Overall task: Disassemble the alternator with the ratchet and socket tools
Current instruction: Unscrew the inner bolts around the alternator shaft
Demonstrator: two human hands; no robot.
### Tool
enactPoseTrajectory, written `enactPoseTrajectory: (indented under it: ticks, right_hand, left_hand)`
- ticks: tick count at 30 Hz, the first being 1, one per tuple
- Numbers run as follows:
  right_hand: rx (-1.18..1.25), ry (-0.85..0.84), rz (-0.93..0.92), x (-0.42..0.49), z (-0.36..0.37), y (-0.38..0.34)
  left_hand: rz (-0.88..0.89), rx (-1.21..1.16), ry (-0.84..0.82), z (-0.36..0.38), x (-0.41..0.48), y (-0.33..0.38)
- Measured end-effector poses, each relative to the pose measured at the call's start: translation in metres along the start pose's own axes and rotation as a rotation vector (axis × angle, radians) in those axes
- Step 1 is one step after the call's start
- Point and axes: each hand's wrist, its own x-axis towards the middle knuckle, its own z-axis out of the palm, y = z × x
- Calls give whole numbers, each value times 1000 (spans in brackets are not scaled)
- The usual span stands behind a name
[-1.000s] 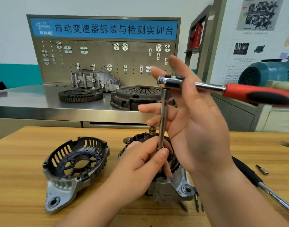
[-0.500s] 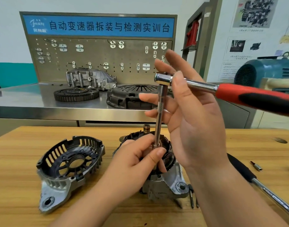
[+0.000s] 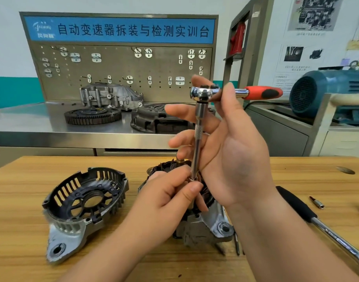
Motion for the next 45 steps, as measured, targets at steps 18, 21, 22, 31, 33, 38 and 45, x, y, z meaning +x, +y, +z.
enactPoseTrajectory:
  ticks: [18, 21, 22, 31, 33, 38, 45]
  right_hand:
    - [18, 13, 61, 0, 3, -6]
    - [13, 15, 35, -2, 6, -4]
    - [-14, 29, 6, -2, 7, -3]
    - [-76, 81, -98, -2, 8, -6]
    - [-8, 66, 6, -1, 8, -7]
    - [100, 42, 93, 1, 4, -7]
    - [-168, 83, -162, -3, 6, -5]
  left_hand:
    - [11, 62, 12, -1, -2, -3]
    - [10, 64, 7, 0, -2, -3]
    - [-3, 45, 16, 0, -2, -2]
    - [-53, -3, -6, 0, 0, -1]
    - [-9, 38, -5, -2, -1, -1]
    - [3, 59, -40, -2, -1, -1]
    - [-41, -2, 18, 0, -1, 0]
